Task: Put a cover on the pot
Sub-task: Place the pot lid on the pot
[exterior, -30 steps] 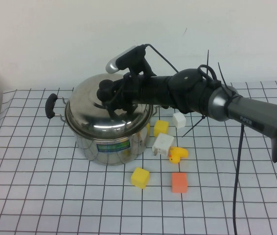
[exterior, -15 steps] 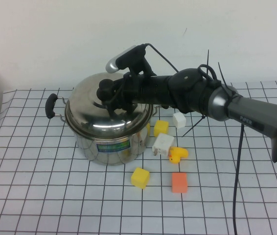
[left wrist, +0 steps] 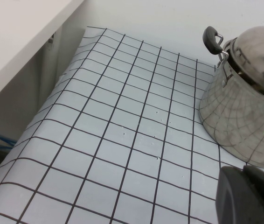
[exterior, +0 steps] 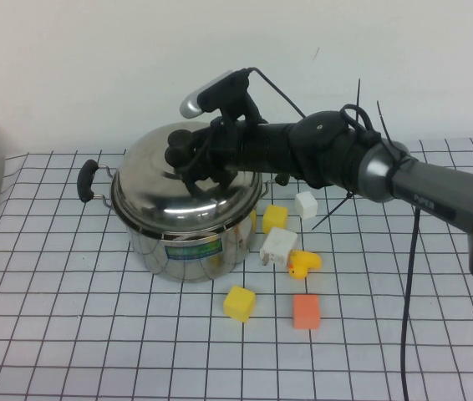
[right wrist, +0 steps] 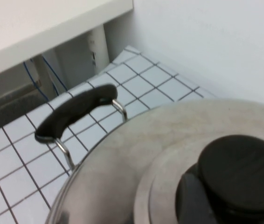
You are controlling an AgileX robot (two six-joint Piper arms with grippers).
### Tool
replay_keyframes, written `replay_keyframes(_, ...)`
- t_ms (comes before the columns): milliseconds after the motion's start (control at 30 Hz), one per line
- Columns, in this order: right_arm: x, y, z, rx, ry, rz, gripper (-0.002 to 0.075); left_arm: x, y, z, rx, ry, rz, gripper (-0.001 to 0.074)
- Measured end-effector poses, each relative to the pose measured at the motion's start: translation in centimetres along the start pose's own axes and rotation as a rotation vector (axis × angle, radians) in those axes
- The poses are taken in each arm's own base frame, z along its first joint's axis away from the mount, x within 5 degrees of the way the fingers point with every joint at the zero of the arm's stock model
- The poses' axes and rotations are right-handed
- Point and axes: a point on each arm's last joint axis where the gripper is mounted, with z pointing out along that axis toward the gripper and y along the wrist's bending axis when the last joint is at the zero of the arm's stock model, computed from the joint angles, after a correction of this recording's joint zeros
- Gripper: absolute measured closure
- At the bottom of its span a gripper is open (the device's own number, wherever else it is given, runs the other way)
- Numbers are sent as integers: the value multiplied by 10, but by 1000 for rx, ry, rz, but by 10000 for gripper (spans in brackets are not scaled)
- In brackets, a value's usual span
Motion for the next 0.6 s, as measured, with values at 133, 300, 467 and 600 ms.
replay_keyframes(133, -6, 1, -3, -1, -12, -4, 362, 0, 0, 0, 0, 0, 0, 738)
replay_keyframes(300, -7, 0, -3, 11, -16, -5, 360, 0, 0, 0, 0, 0, 0, 738)
replay_keyframes(467, -9, -4, -4, 48, -26, -3, 360, 0, 0, 0, 0, 0, 0, 738)
replay_keyframes(600, -9, -4, -4, 53, -27, -3, 360, 0, 0, 0, 0, 0, 0, 738)
